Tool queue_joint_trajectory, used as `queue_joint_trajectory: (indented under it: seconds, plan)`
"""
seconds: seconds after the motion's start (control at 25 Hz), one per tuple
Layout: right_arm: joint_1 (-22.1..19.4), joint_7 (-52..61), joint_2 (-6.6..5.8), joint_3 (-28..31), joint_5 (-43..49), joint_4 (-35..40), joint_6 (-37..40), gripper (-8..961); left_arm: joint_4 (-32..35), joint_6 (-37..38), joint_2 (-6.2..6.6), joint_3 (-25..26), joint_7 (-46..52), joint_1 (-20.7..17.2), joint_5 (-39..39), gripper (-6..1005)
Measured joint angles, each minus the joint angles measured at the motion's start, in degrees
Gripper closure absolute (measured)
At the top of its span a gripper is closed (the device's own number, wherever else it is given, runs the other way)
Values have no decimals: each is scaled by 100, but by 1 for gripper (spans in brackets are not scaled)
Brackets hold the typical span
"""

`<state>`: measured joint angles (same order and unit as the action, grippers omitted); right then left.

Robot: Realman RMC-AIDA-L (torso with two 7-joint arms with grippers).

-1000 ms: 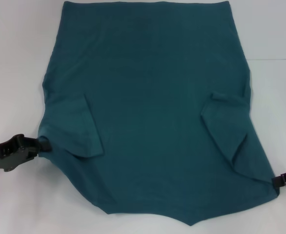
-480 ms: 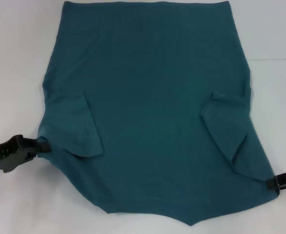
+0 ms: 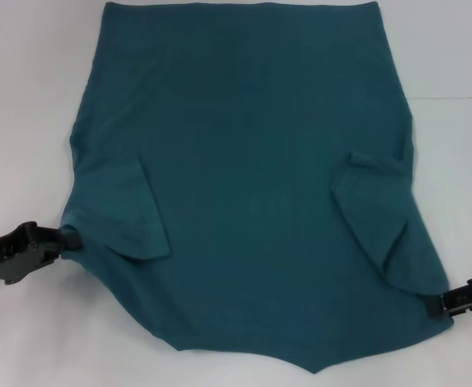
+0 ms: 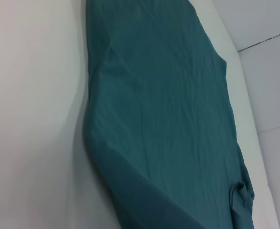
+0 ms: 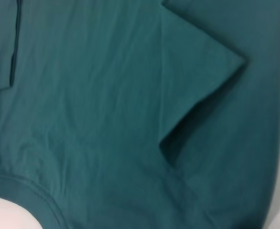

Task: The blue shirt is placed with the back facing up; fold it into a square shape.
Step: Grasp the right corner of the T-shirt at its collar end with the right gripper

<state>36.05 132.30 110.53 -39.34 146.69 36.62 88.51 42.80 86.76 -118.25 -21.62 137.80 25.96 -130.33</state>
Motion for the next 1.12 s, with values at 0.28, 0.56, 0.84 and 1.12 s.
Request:
queue_joint_trajectory:
  seconds: [0.28, 0.56, 0.84, 1.12]
  plan:
    - [183, -8, 72, -5, -4, -187, -151, 512, 0, -2, -4, 0, 1, -3, 10, 965]
    - [288, -7, 126, 1, -42, -193, -174, 522, 0, -2, -5, 5, 2, -4, 10, 966]
    - [260, -32, 110, 47, -57, -155, -120, 533, 0, -9, -5, 15, 2, 3, 10, 965]
    - [245, -30, 101, 65, -57, -151, -120, 729, 0, -10, -5, 18, -2, -2, 17, 966]
